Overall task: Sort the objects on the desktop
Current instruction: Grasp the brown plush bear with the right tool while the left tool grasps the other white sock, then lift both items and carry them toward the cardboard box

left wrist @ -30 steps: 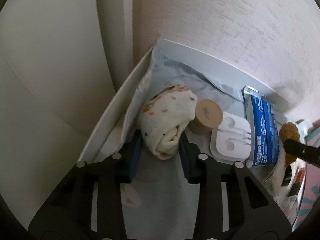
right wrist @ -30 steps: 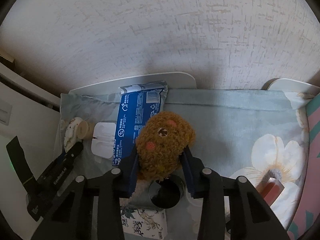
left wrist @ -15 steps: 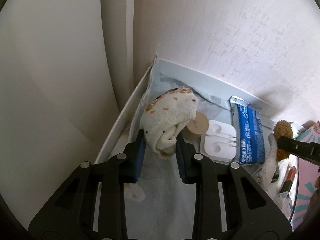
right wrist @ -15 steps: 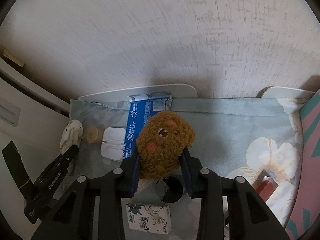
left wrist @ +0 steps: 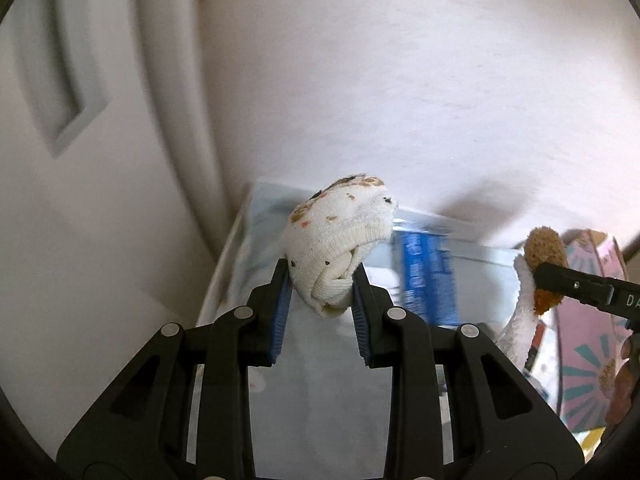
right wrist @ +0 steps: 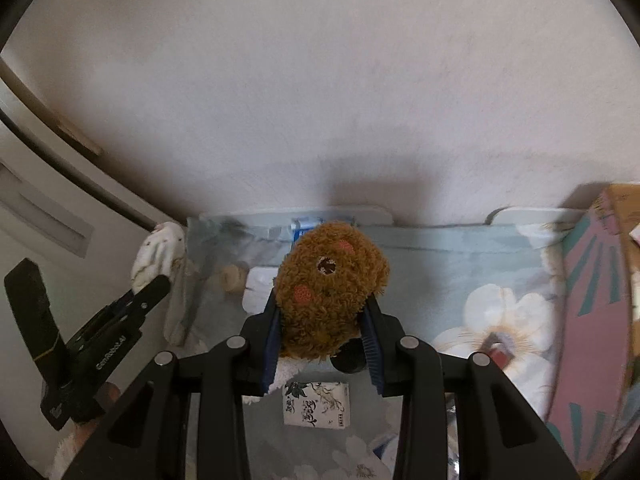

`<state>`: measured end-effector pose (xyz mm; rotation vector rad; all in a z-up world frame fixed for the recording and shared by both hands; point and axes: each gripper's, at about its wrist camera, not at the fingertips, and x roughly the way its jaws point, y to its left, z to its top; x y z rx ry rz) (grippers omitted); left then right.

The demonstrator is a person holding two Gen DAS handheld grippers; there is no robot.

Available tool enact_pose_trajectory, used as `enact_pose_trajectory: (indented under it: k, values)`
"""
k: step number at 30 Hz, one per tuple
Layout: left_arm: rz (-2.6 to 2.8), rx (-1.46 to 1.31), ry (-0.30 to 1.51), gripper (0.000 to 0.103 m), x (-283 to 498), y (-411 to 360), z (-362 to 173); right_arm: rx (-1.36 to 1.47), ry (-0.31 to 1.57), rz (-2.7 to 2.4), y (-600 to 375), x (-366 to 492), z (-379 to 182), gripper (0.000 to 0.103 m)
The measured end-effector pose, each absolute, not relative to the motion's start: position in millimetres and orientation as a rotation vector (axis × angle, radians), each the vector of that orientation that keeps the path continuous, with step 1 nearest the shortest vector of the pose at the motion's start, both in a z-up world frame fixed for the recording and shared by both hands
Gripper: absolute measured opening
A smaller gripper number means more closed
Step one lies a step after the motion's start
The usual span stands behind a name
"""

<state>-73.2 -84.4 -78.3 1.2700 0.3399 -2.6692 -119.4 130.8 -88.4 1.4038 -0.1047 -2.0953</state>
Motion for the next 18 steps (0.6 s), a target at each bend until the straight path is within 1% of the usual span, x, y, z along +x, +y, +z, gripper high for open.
enact_pose_trajectory:
  k: [3,10,18]
  values:
    - [-2.735,1.285,0.334,0.026,-84.0,-68.3,-63.0,1.374,-0.135,-2.132,140.1,-120.7,-76.8,0.033]
    - [-2.918,1.333,0.284,0.026,-113.8,-11.7,-26.1,1.321,-0.196,-2.237,194.5,-123.6,-36.5,0.033]
    - [-3.106,1.420,0.198,0.026,-145.1,64.5,-0.4,1.336,-0.197,-2.352,256.0,-119.0,-17.6,0.033]
